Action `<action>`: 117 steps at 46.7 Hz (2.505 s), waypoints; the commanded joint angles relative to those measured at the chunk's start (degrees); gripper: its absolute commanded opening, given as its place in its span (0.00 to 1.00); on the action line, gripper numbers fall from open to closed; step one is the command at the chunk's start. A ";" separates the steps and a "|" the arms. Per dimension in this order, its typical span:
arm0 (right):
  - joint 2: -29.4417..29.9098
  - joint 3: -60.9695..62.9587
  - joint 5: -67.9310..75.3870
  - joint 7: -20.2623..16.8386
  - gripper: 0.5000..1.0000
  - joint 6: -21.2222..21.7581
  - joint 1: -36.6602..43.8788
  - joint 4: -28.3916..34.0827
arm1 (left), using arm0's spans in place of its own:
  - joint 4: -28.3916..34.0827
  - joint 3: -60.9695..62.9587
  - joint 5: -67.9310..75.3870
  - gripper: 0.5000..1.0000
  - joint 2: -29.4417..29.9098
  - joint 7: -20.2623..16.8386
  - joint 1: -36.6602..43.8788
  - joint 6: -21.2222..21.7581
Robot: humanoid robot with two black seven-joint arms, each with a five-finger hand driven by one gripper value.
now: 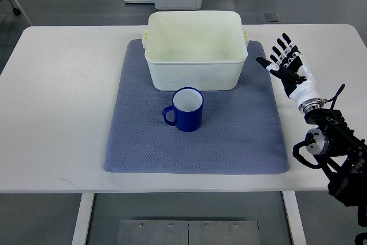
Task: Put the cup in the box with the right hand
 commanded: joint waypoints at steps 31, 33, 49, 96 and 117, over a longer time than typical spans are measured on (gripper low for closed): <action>-0.27 0.09 0.00 0.02 1.00 0.09 0.22 -0.80 | 0.00 -0.16 -0.02 1.00 0.00 0.00 0.00 -0.06; -0.27 0.09 0.00 -0.07 1.00 0.18 0.22 -0.80 | 0.00 -0.16 -0.02 1.00 0.00 0.00 0.00 -0.06; -0.27 0.09 2.46 0.02 1.00 0.79 0.31 -0.88 | 0.00 -0.16 -0.02 1.00 0.00 0.00 0.00 -0.06; -7.38 -1.75 2.46 0.55 1.00 5.01 0.05 -0.01 | 0.00 -0.16 -0.02 1.00 0.00 0.00 0.00 -0.06; -17.23 -12.65 2.46 9.33 1.00 7.82 -5.31 12.82 | 0.00 0.01 -0.02 1.00 0.00 0.00 0.00 -0.06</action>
